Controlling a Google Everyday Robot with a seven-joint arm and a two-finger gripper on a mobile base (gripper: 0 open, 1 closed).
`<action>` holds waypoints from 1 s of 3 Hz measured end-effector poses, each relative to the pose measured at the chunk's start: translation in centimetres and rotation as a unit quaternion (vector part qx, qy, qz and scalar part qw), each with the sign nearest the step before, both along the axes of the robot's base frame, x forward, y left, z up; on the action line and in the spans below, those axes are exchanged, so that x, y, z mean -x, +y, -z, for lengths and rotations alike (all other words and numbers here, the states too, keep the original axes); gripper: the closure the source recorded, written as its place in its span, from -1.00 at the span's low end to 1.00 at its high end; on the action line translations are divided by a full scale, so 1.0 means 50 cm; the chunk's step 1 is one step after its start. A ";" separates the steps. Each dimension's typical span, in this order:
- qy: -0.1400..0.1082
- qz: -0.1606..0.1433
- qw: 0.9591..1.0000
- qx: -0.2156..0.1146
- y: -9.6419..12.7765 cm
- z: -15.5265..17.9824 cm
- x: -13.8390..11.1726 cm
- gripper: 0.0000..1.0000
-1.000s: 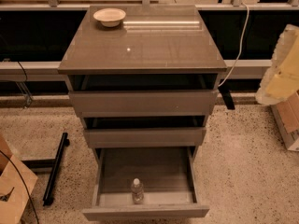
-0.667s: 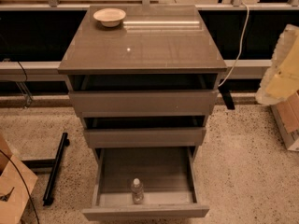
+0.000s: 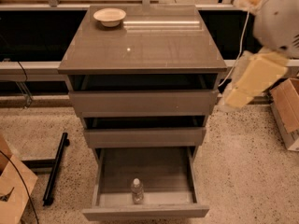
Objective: Pick water bottle from bottom drawer and place on counter
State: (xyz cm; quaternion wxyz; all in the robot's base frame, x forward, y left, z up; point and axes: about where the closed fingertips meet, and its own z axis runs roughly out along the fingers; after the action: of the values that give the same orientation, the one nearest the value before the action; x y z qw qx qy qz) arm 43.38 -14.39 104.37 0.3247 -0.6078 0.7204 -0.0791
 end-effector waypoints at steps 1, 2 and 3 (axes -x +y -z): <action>-0.015 -0.001 1.000 0.002 0.018 -0.018 0.002 -1.00; 0.000 0.024 1.000 0.015 0.021 0.005 0.009 -1.00; 0.028 0.035 0.999 0.016 0.039 0.102 -0.018 -1.00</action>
Offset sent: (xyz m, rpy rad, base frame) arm 0.0025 0.0014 -0.0392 -0.0505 0.0872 -0.1257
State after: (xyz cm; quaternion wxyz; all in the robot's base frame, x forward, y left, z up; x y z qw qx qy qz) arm 44.26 -12.42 99.28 0.2918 -0.5895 0.7484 -0.0848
